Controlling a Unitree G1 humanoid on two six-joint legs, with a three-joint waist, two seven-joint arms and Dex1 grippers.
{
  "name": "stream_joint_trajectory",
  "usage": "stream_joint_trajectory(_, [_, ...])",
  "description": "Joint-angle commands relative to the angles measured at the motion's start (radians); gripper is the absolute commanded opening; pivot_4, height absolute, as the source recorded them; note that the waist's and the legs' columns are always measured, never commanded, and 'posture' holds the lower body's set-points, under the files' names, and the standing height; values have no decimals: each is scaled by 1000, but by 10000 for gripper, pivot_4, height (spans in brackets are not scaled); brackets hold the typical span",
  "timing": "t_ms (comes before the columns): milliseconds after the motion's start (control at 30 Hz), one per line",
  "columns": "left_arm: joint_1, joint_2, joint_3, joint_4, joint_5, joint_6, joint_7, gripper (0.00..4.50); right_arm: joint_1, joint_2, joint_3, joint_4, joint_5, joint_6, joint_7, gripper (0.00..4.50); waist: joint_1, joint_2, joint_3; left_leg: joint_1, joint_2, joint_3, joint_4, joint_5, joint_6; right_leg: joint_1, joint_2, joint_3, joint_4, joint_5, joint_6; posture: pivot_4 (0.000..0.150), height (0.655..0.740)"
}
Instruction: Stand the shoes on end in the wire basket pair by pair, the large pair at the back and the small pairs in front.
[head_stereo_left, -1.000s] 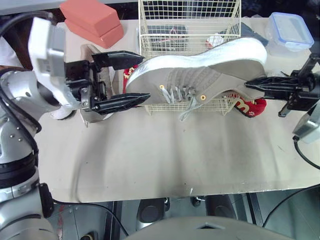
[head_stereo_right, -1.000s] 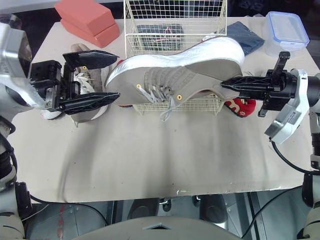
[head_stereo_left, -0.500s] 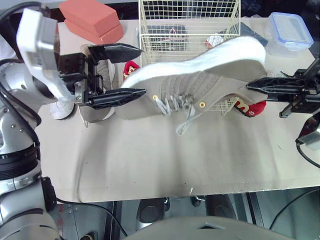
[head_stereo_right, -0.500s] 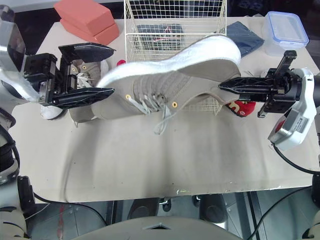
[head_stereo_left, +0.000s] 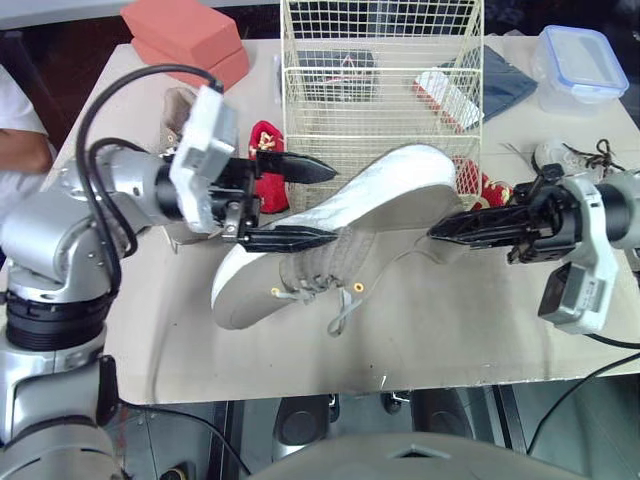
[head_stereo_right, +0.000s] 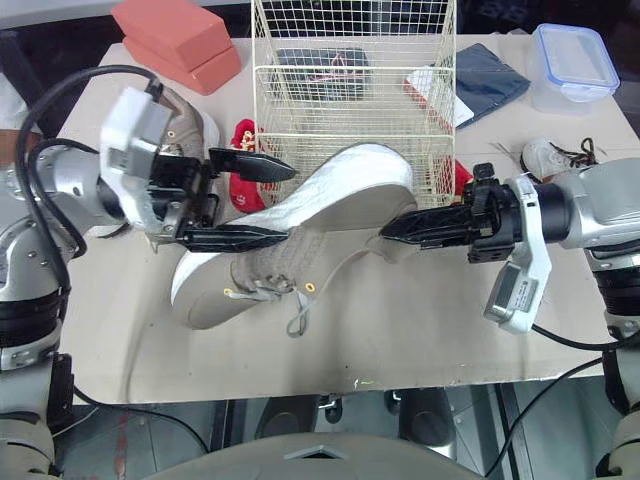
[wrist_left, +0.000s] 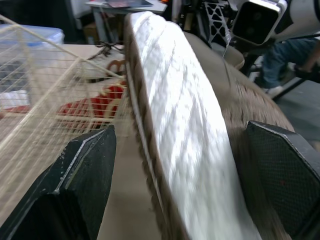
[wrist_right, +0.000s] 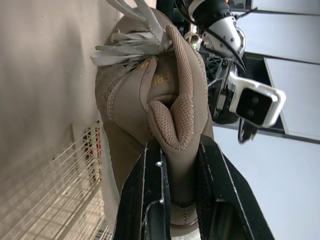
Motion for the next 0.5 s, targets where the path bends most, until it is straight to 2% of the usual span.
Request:
stream_joint_trajectory(33, [-25,4,-31,-29,14,31,1,45000,-41,19,-21,-39,0,-3,-76,559,0,0,0,0,0,0,0,0,0,0,0,0,0,0,0,1500,6860])
stream_joint_trajectory(267, [-27,27,-79,-38,48,98,-19,45000,-62,50,-23,-41,-98,-1,-118,559,1,0,0,0,0,0,0,0,0,0,0,0,0,0,0,1500,6860])
stream_joint_trajectory(300, [-29,25,-85,-38,51,109,-17,39831,-64,56,-22,-43,-111,1,-123,0,3,0,0,0,0,0,0,0,0,0,0,0,0,0,0,1500,6860])
stream_joint_trajectory(500, [-32,32,-116,-46,73,157,-30,16846,-45,4,-54,-22,-112,-55,-170,0,9,0,0,-1,0,0,1,0,0,0,0,0,0,0,0,1500,6860])
